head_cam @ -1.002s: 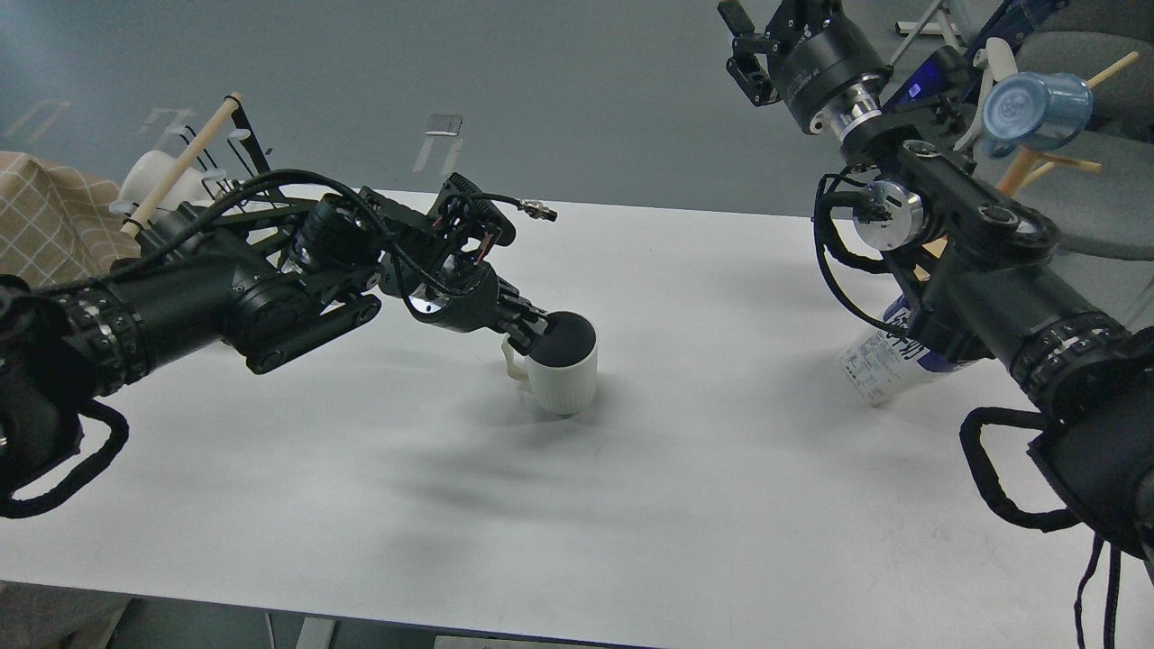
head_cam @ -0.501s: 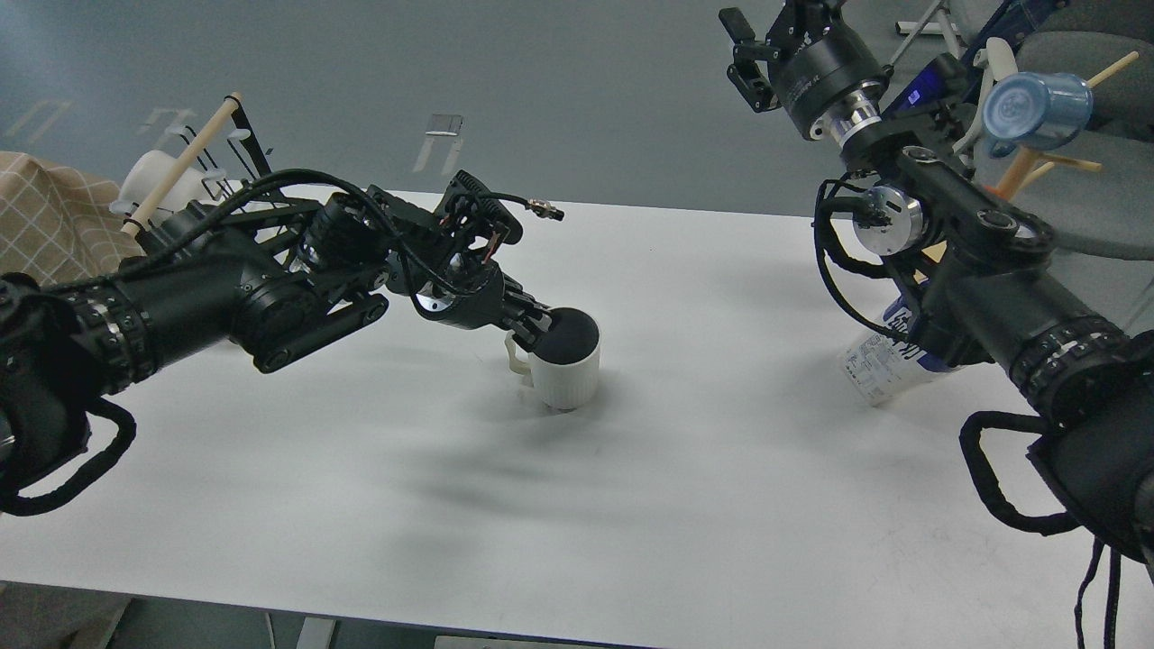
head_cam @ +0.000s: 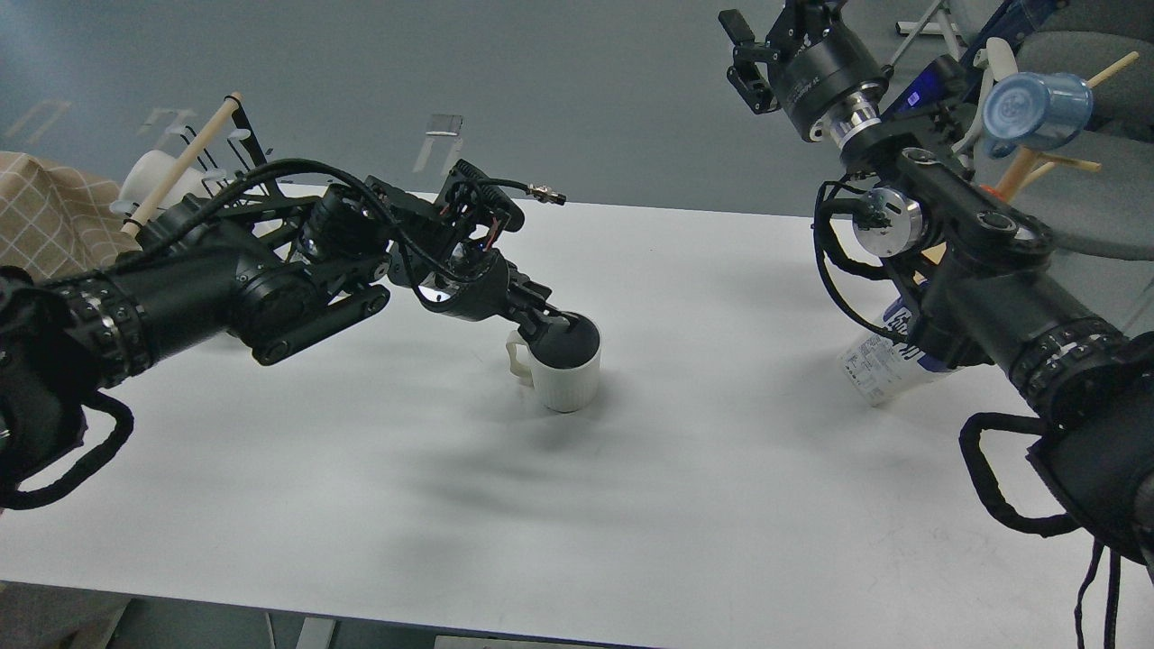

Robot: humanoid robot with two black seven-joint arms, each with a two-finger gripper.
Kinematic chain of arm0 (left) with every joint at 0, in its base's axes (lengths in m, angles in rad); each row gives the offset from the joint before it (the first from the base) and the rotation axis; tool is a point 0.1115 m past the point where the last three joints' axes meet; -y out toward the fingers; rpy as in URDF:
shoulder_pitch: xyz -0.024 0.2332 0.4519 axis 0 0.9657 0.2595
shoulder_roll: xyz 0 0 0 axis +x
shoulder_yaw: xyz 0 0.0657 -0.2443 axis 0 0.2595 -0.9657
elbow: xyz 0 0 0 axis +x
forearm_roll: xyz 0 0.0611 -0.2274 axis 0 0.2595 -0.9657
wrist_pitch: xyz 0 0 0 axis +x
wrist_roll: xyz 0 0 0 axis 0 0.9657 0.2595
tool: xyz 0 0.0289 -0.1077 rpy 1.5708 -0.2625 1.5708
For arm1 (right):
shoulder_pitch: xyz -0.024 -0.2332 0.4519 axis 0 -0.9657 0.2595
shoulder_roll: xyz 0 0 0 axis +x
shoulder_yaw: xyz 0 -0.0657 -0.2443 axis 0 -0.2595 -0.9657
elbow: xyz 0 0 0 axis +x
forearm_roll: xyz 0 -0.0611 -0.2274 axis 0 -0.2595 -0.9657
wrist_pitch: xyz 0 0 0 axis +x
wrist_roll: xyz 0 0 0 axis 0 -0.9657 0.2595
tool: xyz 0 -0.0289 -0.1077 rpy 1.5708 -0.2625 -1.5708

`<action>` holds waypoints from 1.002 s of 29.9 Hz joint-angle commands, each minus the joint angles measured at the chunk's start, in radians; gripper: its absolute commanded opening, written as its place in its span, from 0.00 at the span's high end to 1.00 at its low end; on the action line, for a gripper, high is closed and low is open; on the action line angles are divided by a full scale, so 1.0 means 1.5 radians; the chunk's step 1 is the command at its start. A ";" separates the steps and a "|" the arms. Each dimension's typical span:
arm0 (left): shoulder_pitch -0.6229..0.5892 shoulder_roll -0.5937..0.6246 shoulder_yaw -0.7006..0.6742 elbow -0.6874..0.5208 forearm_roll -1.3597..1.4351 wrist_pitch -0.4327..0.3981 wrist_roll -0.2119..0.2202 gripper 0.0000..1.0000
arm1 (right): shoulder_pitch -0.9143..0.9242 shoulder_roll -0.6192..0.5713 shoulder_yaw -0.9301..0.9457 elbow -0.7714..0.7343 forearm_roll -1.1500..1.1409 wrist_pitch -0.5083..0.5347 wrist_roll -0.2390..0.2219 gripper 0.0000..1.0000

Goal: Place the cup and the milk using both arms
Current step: 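Release the mug and raise the left arm away, then reach the right gripper to the milk carton and grasp it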

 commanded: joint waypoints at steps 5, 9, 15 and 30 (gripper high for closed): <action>-0.103 0.074 -0.010 -0.041 -0.240 -0.002 0.004 0.07 | -0.002 -0.107 -0.005 0.082 -0.002 0.002 0.000 0.00; -0.123 0.109 -0.043 -0.045 -0.443 -0.005 0.006 0.06 | 0.000 -0.213 -0.047 0.164 -0.010 0.002 0.000 0.00; -0.108 0.138 -0.130 -0.044 -0.718 -0.002 0.006 0.06 | 0.008 -0.386 -0.111 0.319 -0.044 -0.001 0.000 0.00; 0.005 0.149 -0.238 -0.039 -0.856 0.003 0.008 0.06 | -0.129 -0.846 -0.136 0.718 -0.509 -0.219 0.000 0.00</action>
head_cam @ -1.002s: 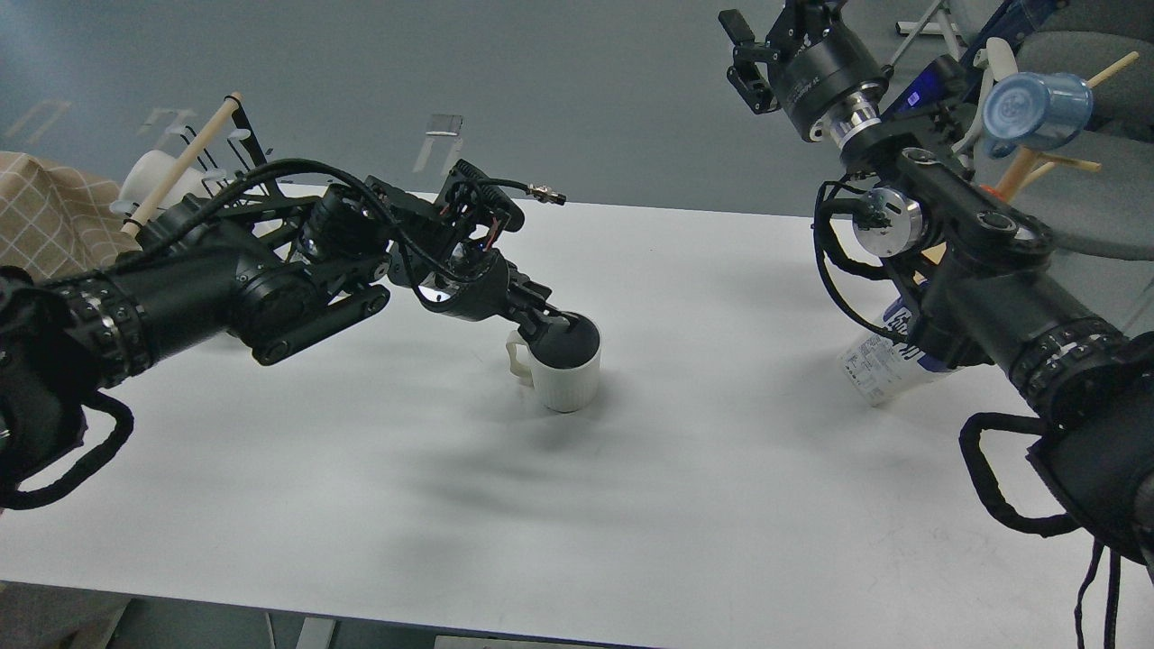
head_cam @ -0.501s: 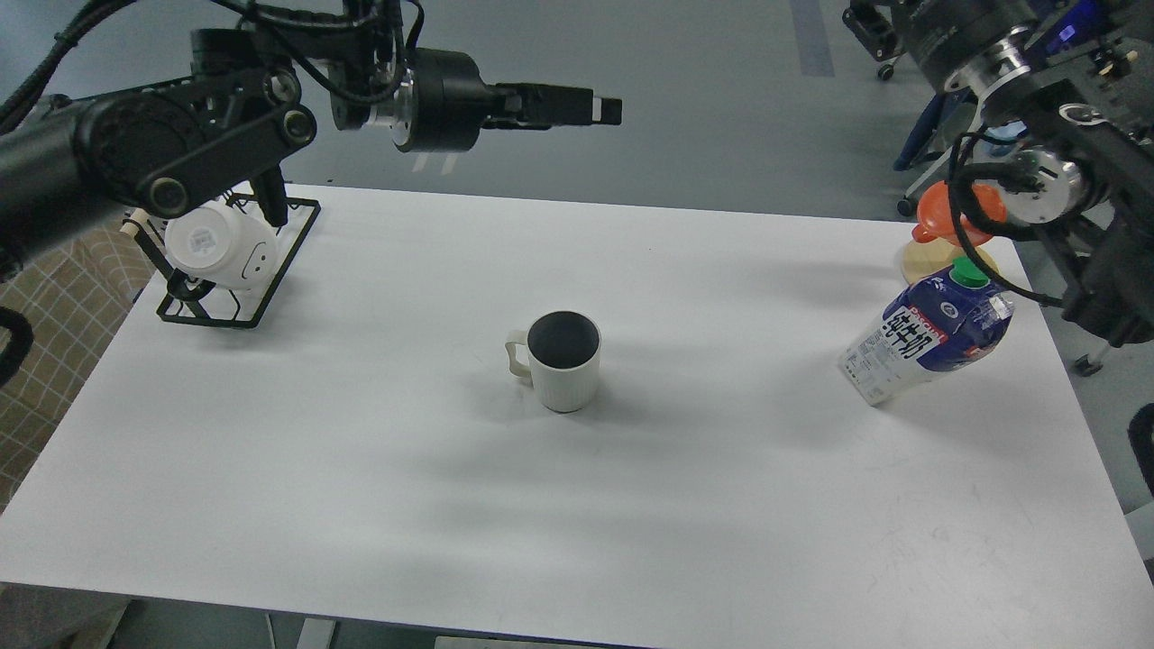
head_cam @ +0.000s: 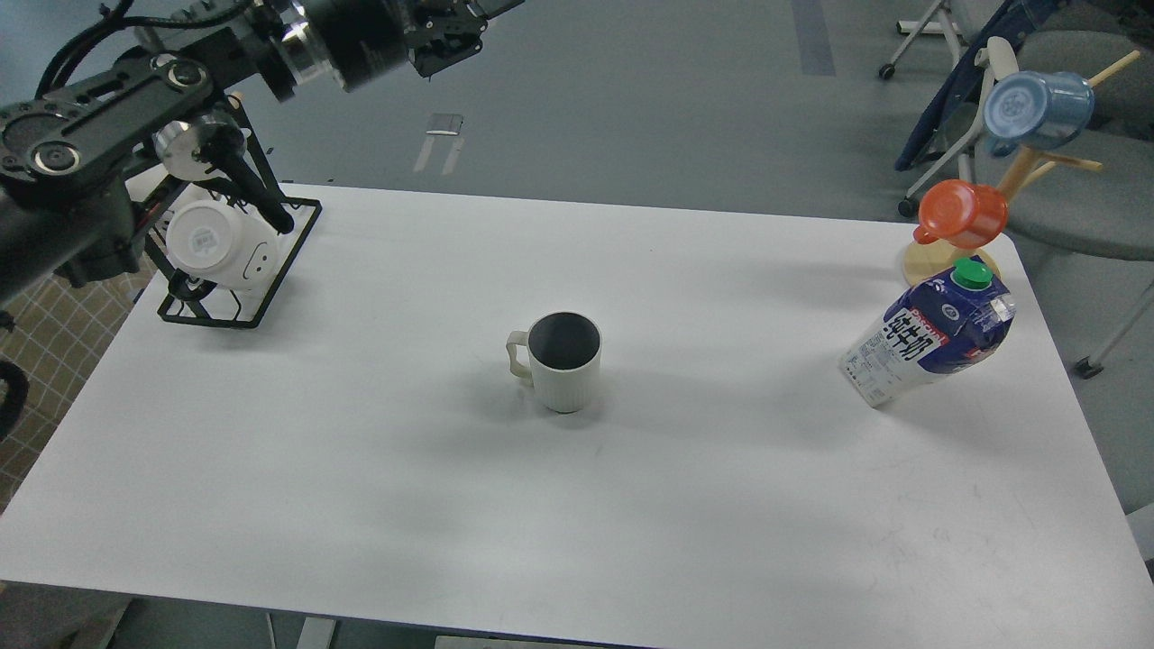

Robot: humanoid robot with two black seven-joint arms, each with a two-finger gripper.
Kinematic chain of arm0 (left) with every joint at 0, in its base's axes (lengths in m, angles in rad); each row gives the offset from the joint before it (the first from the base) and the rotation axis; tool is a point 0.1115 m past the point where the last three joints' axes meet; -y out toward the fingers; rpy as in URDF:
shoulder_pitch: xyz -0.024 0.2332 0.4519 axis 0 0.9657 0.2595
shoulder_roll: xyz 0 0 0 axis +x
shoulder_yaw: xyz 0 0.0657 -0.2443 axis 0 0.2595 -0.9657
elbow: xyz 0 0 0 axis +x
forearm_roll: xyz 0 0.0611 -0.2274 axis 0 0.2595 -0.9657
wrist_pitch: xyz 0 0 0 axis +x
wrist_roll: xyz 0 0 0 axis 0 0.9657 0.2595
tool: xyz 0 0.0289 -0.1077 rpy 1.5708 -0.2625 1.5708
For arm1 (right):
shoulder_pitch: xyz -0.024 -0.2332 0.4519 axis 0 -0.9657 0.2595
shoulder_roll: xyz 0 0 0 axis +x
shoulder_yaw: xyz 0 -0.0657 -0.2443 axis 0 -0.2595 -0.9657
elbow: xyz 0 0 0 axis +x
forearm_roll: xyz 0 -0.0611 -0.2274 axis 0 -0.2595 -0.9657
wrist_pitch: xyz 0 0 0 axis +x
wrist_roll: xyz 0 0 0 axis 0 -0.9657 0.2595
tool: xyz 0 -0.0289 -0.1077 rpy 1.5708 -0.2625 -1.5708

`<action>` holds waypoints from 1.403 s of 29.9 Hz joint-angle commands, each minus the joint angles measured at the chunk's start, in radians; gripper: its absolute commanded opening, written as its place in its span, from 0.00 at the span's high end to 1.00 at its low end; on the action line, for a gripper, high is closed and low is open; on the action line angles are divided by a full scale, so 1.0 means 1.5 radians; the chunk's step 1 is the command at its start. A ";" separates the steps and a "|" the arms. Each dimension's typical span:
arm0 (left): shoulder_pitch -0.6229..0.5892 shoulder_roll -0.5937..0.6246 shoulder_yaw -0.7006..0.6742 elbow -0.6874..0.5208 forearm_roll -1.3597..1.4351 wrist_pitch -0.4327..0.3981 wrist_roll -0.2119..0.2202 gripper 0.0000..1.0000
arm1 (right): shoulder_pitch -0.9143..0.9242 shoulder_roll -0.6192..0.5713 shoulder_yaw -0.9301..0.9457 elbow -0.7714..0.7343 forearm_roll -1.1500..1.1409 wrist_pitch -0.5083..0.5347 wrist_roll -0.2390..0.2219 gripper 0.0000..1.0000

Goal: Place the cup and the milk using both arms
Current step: 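Reach the right gripper to the milk carton and grasp it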

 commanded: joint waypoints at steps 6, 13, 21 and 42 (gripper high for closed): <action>0.003 -0.009 -0.018 0.000 -0.001 0.014 0.000 0.06 | -0.229 -0.110 -0.021 0.070 -0.296 -0.362 0.000 0.00; 0.007 -0.010 -0.019 0.000 0.000 0.013 0.000 0.06 | -0.359 -0.084 -0.033 0.045 -0.333 -0.396 0.000 0.00; 0.007 -0.010 -0.019 -0.001 0.001 0.013 0.001 0.06 | -0.391 -0.019 -0.031 0.005 -0.363 -0.396 0.000 0.00; 0.015 -0.010 -0.019 -0.003 0.002 0.012 0.001 0.06 | -0.385 0.165 -0.021 -0.138 -0.415 -0.396 0.000 0.03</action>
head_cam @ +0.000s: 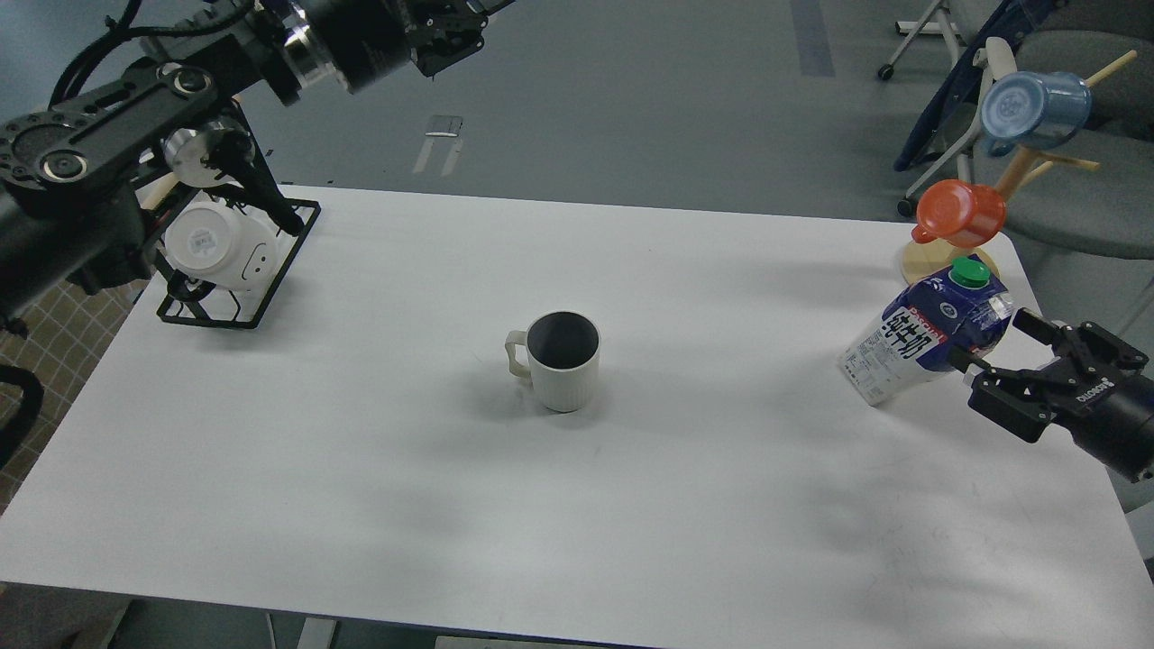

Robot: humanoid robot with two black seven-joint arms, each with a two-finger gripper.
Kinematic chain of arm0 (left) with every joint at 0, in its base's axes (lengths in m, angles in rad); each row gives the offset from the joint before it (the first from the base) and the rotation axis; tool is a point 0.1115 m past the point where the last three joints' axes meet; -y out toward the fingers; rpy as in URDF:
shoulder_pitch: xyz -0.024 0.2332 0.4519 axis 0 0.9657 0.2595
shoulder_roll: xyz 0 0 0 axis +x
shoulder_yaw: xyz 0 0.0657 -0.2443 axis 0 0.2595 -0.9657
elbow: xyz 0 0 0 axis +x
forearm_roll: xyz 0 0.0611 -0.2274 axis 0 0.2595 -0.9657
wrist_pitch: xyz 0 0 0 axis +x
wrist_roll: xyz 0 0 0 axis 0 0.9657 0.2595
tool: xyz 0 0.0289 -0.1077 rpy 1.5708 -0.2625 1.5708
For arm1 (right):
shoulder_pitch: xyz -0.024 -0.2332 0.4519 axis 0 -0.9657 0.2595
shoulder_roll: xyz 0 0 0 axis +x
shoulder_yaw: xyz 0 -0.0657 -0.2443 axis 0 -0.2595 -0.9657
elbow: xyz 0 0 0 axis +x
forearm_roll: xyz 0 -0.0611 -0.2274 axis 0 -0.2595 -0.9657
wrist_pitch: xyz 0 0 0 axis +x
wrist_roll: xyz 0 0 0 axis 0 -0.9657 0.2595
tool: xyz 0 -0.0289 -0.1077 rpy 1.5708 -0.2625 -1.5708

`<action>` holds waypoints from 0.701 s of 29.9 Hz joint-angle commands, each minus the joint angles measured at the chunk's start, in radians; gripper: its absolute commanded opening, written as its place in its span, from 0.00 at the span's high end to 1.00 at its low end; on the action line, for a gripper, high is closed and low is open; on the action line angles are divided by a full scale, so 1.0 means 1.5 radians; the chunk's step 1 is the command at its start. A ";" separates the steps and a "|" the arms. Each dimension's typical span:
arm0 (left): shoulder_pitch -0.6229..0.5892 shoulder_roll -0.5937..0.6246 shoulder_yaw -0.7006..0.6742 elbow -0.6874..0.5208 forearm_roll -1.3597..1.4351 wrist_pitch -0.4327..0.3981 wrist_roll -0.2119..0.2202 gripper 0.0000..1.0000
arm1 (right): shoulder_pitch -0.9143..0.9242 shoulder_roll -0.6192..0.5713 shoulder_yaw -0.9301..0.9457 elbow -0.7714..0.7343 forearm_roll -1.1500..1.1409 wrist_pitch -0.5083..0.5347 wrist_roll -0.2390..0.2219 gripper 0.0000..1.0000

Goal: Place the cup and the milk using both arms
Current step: 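Reach the right gripper to the milk carton and grasp it, then carry the milk carton toward the mug with the right gripper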

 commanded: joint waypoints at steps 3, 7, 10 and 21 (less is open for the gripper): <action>0.000 0.000 0.001 -0.002 0.001 0.000 0.000 0.06 | 0.005 0.027 0.000 -0.020 0.000 0.000 0.000 0.09; 0.000 0.000 0.001 -0.002 0.001 0.000 0.001 0.06 | 0.008 0.036 0.000 -0.031 0.001 0.000 0.000 0.21; 0.001 0.000 0.001 -0.002 0.001 0.000 0.001 0.06 | 0.016 0.044 0.000 -0.034 0.002 0.000 0.000 0.27; 0.004 0.001 0.000 -0.003 0.001 0.000 0.003 0.06 | 0.024 0.067 0.000 -0.034 0.003 0.000 0.000 0.84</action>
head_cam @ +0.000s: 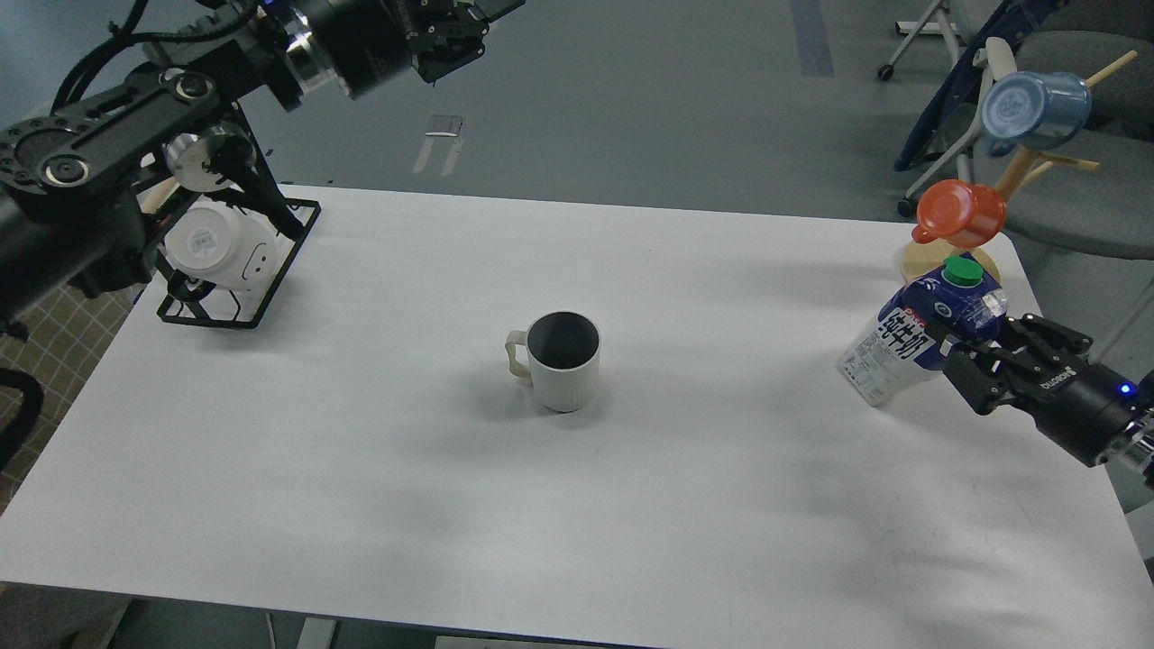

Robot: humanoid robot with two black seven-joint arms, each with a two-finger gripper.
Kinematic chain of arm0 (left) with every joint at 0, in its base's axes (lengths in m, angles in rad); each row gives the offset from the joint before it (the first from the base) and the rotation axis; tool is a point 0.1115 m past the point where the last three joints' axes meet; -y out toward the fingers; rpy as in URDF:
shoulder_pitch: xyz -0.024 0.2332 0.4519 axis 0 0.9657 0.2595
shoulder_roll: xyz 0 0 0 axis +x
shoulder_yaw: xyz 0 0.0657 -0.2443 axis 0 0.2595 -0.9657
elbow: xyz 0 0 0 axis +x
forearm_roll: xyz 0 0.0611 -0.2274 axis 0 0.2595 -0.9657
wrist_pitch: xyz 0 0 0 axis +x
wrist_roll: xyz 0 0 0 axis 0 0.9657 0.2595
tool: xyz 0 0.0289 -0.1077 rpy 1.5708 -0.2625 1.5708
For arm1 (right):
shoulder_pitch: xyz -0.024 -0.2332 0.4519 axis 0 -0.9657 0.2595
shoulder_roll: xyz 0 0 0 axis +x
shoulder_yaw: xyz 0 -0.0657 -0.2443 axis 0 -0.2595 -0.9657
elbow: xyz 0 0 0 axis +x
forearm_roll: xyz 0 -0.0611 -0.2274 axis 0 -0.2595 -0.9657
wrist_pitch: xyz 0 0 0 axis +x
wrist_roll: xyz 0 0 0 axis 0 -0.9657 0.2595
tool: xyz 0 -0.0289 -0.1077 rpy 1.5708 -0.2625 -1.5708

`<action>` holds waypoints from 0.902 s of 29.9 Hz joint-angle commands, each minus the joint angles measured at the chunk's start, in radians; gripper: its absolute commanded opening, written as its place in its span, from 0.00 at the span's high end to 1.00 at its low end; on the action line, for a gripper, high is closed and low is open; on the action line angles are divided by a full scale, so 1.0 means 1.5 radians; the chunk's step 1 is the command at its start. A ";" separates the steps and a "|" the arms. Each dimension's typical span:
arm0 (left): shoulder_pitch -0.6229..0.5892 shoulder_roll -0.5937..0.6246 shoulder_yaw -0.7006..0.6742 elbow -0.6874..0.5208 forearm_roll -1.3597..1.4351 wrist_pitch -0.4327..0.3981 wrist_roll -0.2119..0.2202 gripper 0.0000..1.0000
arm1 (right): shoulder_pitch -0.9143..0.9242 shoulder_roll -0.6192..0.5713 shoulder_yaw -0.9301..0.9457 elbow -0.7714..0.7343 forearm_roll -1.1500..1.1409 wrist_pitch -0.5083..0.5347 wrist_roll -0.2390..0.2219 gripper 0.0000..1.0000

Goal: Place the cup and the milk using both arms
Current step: 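Carry the milk carton toward the mug with the right gripper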

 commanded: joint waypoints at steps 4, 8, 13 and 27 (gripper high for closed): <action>0.001 0.000 0.000 -0.001 0.000 0.000 0.000 0.06 | 0.004 -0.009 0.005 0.041 0.010 0.000 0.000 0.90; 0.001 -0.001 0.000 -0.001 0.000 0.000 0.000 0.06 | 0.029 -0.008 0.012 0.066 0.012 0.000 0.000 0.90; 0.001 -0.001 -0.001 -0.001 0.000 0.000 0.000 0.06 | 0.075 0.014 -0.009 0.061 0.018 0.000 0.000 0.90; 0.001 -0.001 -0.001 -0.001 0.000 0.001 0.001 0.06 | 0.258 0.170 -0.220 -0.020 0.042 0.000 0.000 0.89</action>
